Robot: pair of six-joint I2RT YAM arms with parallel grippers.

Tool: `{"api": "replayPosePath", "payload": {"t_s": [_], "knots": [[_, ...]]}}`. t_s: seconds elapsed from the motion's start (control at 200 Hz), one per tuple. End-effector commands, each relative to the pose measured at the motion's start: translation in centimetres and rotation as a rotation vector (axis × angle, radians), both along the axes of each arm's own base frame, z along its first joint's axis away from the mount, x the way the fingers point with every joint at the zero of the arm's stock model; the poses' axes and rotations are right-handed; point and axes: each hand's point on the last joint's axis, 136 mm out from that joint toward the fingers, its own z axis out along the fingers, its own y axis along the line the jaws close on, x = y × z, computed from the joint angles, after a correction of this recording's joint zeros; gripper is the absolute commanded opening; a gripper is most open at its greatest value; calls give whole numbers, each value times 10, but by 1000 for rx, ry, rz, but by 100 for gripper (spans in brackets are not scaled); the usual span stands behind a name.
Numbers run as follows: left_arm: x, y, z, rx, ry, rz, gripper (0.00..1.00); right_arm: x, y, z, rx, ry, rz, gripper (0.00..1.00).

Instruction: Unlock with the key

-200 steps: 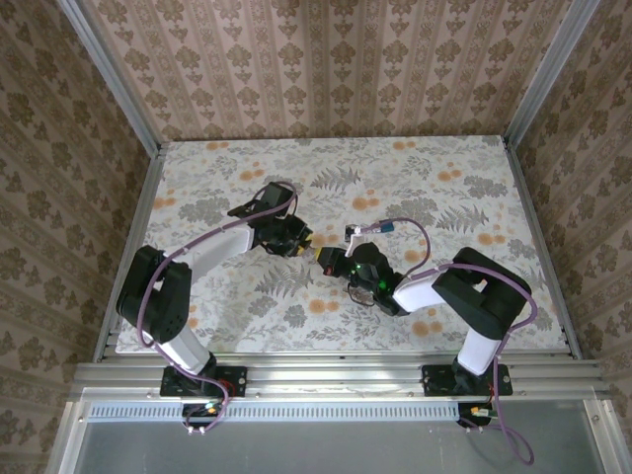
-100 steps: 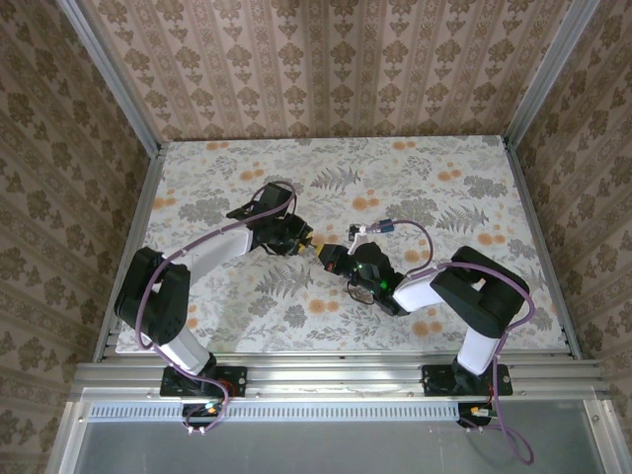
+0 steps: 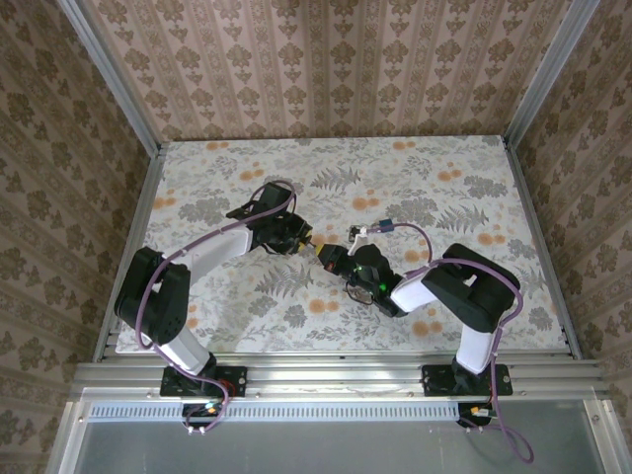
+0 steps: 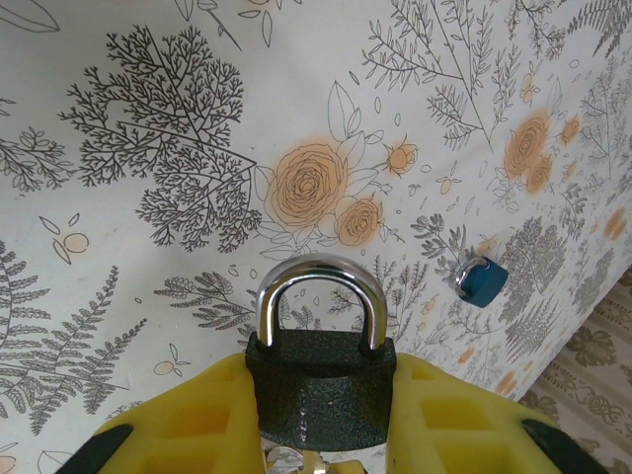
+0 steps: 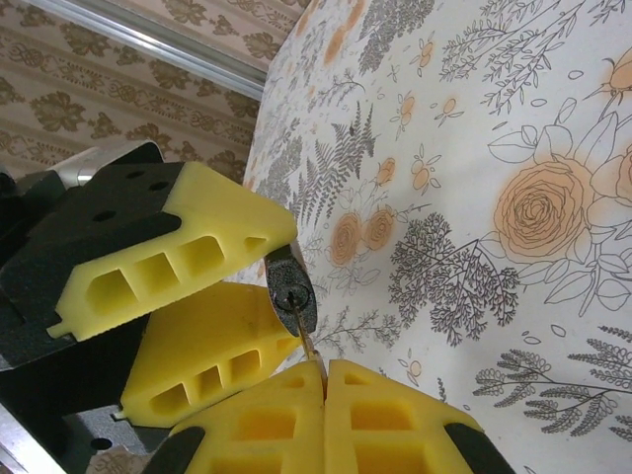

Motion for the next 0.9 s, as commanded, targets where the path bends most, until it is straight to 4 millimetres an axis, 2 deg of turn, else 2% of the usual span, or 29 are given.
{"api": "replayPosePath", "payload": {"t_s": [0.0, 0.175, 0.36, 0.555, 0.725, 0.895], "knots": [[-24, -26, 17, -120, 48, -90, 11, 1, 3, 15, -30, -113, -3, 0], [-26, -31, 15, -138, 55, -102, 11, -2, 7, 18, -154, -218, 15, 0], [-28, -32, 15, -147, 56, -106, 11, -1, 7, 26, -139, -255, 2, 0], [-31, -29, 14, -123, 55, -129, 11, 0, -2, 28, -123, -219, -20, 0], [-35, -12, 9, -9, 65, -165, 10, -2, -12, 21, -80, -132, -2, 0], [-33, -8, 12, 47, 58, -196, 10, -6, -7, 16, -22, -85, 44, 0]]}}
